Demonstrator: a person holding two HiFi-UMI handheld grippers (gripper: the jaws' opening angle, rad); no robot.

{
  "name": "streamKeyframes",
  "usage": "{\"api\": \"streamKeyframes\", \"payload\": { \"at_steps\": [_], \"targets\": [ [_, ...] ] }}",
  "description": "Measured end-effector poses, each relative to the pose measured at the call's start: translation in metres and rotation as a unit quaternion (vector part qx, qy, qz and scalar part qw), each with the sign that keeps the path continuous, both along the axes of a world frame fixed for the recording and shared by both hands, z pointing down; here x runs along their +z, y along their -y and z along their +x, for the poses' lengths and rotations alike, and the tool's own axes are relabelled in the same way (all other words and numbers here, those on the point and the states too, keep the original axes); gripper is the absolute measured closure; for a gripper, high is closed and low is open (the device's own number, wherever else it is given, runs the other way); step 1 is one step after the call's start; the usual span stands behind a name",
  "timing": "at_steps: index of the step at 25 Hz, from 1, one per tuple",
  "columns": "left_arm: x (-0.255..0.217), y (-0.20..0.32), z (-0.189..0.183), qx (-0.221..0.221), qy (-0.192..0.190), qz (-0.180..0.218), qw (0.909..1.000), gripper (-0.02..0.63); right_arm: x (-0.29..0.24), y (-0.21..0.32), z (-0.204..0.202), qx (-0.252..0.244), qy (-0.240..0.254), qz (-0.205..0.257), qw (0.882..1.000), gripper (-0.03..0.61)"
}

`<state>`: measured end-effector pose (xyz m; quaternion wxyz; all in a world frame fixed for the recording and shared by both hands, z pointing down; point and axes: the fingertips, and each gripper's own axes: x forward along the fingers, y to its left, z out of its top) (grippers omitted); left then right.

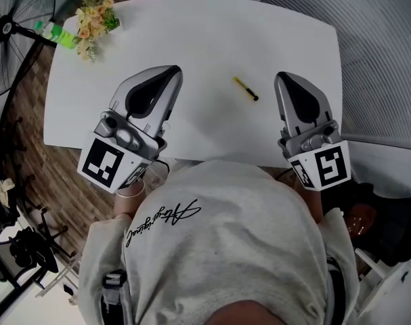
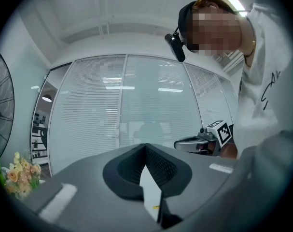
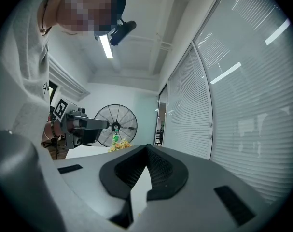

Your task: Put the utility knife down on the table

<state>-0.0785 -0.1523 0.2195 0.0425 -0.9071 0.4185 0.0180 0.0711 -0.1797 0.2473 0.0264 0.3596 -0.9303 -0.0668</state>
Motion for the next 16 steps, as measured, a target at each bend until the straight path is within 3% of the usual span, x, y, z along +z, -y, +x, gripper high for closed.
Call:
{"api": "streamKeyframes", "payload": {
  "at_steps": [16],
  "targets": [
    [-0.0003, -0.0002, 0.0021, 0.001, 0.0, 0.0, 1.0, 0.617, -0.0009, -0.0013, -0.0004, -0.003, -0.003, 0.003, 1.0, 0.577]
  ]
}}
